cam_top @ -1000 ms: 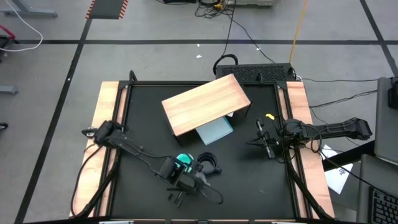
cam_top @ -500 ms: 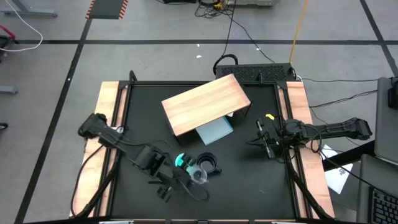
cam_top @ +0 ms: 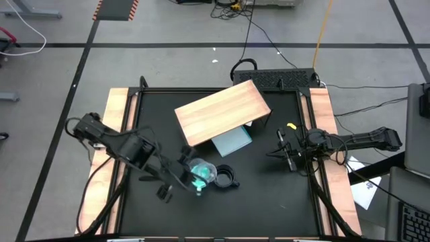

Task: Stack small to large cups/mugs on shelf
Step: Put the transparent mug on the shelf

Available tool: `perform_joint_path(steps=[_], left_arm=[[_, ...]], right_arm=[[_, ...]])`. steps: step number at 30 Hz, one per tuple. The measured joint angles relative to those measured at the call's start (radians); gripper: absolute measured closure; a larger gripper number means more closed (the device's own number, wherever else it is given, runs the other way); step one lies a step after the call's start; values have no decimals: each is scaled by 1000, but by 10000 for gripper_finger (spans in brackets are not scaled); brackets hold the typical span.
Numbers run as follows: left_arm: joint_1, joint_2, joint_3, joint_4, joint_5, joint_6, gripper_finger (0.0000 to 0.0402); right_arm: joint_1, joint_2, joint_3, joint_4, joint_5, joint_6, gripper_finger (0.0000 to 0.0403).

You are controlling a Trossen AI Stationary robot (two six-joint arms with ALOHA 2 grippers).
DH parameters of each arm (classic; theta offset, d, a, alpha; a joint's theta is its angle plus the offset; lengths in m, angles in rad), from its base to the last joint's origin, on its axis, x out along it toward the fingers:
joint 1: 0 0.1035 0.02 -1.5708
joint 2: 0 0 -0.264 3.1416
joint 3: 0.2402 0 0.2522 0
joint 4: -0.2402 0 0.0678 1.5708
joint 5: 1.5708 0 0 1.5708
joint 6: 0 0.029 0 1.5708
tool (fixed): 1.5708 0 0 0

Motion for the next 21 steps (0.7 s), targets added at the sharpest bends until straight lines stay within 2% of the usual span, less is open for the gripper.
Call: perform_joint_path(steps=[7,11,16,21], left_arm=[[38,-72,-3,-56,-1,-26,401],[42,-115,-64,-27,-4,19,401],[79,-222,-244,112,24,61,401],[141,-394,-503,337,122,89,401]], right_arm=[[0,0,0,0,0,0,403],[0,0,0,0,0,0,403],[0,0,0,0,0,0,403],[0,0,0,0,0,0,403]])
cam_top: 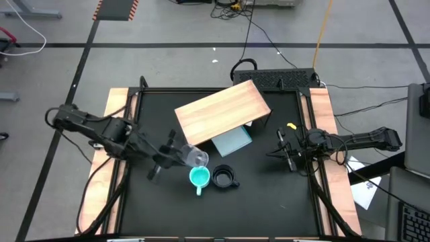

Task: Stack small to large cups/mugs on shelf
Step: Put the transparent mug on the shelf

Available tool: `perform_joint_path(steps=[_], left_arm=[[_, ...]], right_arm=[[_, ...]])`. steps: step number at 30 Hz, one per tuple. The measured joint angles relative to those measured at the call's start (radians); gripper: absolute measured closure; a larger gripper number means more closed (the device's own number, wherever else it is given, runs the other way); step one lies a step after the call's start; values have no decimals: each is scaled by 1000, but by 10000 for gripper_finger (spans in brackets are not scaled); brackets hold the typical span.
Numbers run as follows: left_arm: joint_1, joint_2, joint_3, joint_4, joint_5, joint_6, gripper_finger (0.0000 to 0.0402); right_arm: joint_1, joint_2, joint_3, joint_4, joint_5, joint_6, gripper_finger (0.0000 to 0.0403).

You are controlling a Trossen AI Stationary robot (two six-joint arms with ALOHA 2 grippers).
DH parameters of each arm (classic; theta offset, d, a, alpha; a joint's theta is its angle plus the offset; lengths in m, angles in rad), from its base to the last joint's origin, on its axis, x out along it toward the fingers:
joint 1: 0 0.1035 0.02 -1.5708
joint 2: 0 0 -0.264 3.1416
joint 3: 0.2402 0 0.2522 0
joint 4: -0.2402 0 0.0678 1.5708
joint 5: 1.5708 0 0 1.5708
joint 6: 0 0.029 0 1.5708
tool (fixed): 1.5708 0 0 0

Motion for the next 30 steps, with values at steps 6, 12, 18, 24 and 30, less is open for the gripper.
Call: perform_joint_path(steps=[6,12,18,24,30], left_arm=[[57,-213,-252,202,59,6,401],[80,-355,-437,349,79,-36,401],[97,-394,-519,383,78,-55,401],[109,-392,-523,402,75,-62,401],[112,-392,-523,500,-73,-113,401]], right_arm=[[0,0,0,0,0,1,403],[0,0,0,0,0,8,403],[0,0,0,0,0,8,403],[0,0,0,0,0,8,403],[0,0,0,0,0,8,403]])
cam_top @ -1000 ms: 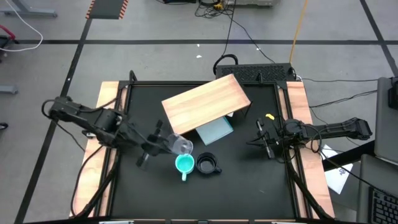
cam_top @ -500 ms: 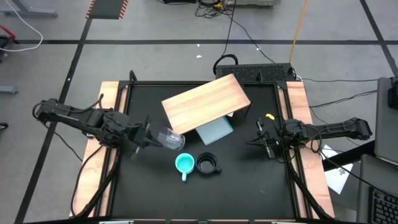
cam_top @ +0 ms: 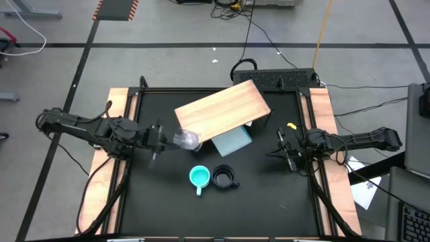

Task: Stack small to large cups/mugs on shelf
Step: Put the transparent mug on the shelf

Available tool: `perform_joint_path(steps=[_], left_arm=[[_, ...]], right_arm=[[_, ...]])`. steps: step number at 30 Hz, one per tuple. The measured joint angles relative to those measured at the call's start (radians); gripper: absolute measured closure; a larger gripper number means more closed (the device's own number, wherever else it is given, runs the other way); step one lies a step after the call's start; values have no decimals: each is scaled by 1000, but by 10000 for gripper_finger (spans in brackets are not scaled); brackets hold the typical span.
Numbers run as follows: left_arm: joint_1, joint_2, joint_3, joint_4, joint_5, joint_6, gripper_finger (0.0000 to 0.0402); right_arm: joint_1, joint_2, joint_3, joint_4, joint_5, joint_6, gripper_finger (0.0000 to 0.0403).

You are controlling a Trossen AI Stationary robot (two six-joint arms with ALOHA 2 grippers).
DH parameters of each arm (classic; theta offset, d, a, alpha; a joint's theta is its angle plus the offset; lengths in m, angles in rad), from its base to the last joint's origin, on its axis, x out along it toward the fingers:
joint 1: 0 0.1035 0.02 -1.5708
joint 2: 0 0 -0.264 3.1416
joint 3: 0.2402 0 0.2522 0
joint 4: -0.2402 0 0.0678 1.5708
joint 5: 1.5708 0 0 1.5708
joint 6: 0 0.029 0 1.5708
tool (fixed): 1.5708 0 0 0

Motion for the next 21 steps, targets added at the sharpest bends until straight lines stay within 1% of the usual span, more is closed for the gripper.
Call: perform_joint_path(steps=[4,6,12,17,19,21], left_arm=[[7,0,3,31,-149,28,401],[30,1,26,14,-183,34,401],[133,1,121,-30,-170,38,401],[266,2,223,-84,-130,41,401],[329,22,266,-114,-120,46,401],[400,47,315,-157,-69,71,401]], right_arm=[[0,0,0,0,0,0,403],[0,0,0,0,0,0,403],[0,0,0,0,0,0,403],[0,0,0,0,0,0,403],[0,0,0,6,0,0,403],[0,0,0,20,0,0,403]])
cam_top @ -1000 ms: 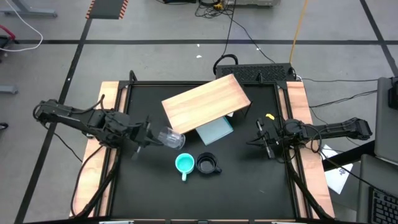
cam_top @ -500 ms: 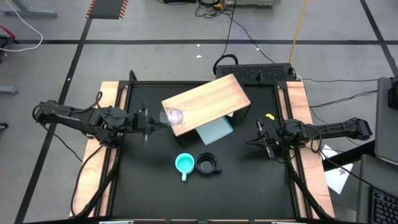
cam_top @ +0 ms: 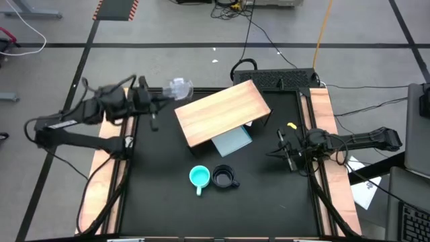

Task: Stack small to large cups/mugs on shelf
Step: Put the transparent mug on the shelf

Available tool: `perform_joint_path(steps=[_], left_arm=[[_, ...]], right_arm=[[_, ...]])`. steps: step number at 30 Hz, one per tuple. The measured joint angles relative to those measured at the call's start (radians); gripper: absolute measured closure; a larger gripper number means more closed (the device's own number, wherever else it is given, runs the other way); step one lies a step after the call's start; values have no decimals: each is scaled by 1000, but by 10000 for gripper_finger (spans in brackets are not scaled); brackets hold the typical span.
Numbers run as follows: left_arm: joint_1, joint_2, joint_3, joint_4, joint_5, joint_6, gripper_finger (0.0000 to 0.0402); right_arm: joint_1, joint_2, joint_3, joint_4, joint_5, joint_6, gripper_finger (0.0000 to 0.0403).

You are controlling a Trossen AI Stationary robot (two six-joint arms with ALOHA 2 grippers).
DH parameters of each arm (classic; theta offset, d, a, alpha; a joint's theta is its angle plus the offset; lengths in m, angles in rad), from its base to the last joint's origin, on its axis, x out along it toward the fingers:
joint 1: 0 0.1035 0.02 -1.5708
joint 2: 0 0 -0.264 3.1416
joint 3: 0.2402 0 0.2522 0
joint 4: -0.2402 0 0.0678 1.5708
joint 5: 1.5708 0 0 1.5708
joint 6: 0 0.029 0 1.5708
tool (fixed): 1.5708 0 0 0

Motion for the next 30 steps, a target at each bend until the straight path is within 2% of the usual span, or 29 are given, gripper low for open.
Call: perform_joint_path(steps=[7,13,22,27,30], left_arm=[[224,178,207,-205,363,109,401],[322,363,341,-405,551,292,401],[344,585,517,-685,598,474,401],[322,664,585,-804,591,527,401],[303,698,600,-848,544,544,401]], right_arm=[[0,0,0,22,0,0,403],[0,0,0,22,0,0,403],[0,0,0,5,0,0,403],[0,0,0,-3,0,-12,403],[0,0,0,-5,0,-30,403]])
